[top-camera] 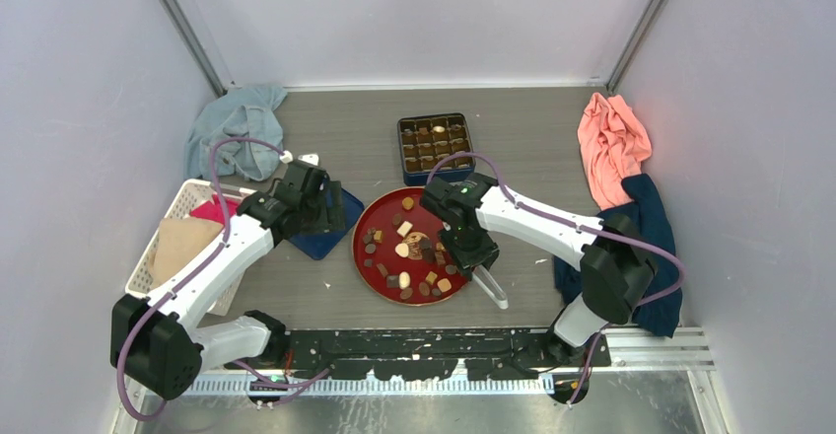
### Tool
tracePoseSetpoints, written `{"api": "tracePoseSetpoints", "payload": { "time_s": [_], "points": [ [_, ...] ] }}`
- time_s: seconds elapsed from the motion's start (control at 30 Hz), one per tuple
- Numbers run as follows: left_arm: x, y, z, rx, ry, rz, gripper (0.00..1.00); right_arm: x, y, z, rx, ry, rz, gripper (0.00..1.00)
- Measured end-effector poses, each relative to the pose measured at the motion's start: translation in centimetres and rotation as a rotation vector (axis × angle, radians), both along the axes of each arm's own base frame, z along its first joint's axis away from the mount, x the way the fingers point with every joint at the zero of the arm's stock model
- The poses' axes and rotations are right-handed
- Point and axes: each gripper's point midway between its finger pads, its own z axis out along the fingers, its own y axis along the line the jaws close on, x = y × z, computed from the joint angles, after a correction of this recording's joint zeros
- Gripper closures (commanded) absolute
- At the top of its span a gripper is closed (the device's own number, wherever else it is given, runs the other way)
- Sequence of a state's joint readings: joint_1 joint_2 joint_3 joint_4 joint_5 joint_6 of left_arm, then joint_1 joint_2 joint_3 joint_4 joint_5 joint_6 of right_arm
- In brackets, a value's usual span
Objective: Pack the chocolate
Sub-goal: Pick up the fake chocolate from the plate.
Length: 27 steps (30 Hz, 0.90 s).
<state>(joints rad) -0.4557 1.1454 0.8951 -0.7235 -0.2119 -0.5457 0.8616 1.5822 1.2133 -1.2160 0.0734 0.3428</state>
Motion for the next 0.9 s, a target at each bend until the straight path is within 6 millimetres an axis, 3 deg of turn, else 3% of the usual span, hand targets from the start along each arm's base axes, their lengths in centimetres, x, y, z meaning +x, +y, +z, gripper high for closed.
{"api": "tracePoseSetpoints", "payload": {
  "time_s": [0.43,0.9],
  "points": [
    [0.0,0.0,-0.2,0.003,0.007,0.0,0.15,-0.3,0.3,0.1,0.017,0.027,0.041,0.54],
    [0.0,0.0,-0.3,0.006,0.011,0.001,0.15,0.7,1.6,-1.8,-0.001,0.07,0.079,0.56]
  ]
}}
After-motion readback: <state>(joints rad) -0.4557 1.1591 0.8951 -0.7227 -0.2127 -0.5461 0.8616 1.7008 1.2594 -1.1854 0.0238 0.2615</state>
